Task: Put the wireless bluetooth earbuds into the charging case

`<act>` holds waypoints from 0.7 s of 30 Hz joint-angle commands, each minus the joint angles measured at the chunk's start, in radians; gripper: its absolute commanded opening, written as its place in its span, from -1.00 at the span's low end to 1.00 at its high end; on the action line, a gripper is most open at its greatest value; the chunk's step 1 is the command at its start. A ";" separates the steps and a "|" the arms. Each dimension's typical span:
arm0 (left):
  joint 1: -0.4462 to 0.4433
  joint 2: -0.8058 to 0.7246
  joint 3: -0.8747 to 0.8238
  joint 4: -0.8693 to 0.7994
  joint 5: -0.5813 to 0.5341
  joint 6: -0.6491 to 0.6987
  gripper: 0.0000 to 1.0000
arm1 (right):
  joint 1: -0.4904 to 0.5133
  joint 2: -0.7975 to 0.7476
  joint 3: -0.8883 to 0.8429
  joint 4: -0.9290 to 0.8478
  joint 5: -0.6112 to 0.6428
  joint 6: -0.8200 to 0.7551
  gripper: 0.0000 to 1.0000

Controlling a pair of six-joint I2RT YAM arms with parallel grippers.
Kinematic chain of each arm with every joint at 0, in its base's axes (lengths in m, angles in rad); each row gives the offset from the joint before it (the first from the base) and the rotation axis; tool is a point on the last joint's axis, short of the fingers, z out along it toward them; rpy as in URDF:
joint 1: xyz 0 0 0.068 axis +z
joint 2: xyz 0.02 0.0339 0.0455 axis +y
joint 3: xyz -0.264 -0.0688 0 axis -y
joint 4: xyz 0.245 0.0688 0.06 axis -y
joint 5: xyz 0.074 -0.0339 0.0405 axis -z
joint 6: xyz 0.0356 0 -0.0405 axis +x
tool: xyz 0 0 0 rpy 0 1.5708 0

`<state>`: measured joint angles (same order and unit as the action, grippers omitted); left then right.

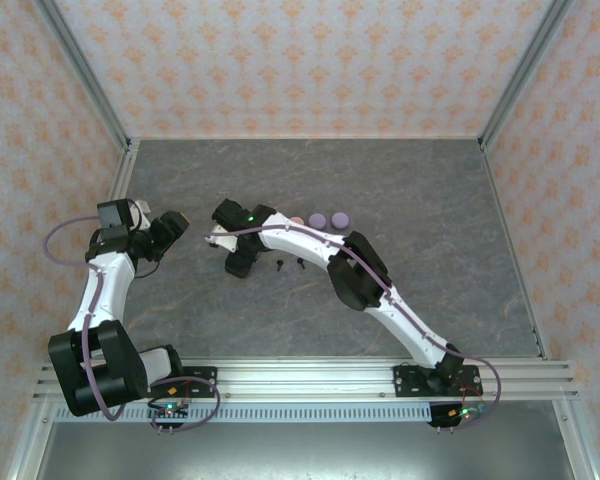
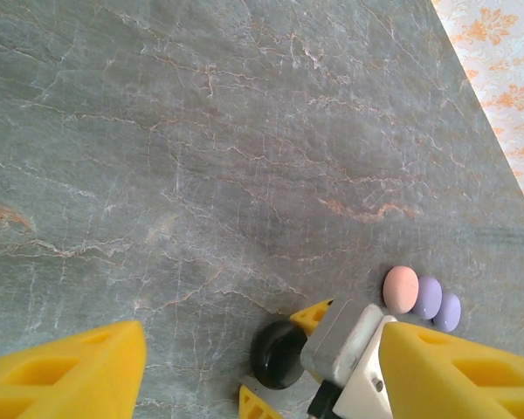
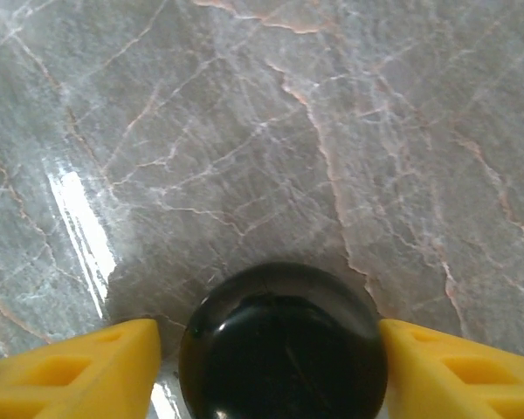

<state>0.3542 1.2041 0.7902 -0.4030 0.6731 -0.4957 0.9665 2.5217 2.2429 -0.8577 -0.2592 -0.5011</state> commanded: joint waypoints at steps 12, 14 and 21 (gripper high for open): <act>0.008 -0.042 0.056 -0.044 0.092 0.065 0.40 | -0.018 -0.211 -0.226 0.108 0.082 0.002 -0.26; 0.009 -0.047 0.062 -0.038 0.138 0.063 0.39 | -0.029 -0.296 -0.305 0.180 0.067 0.030 -0.27; -0.035 -0.081 0.071 -0.031 0.324 0.038 0.37 | -0.044 -0.602 -0.660 0.491 0.059 0.109 -0.28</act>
<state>0.3450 1.1591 0.8307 -0.4240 0.8780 -0.4622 0.9203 2.0495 1.6829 -0.5545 -0.2070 -0.4446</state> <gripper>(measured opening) 0.687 0.428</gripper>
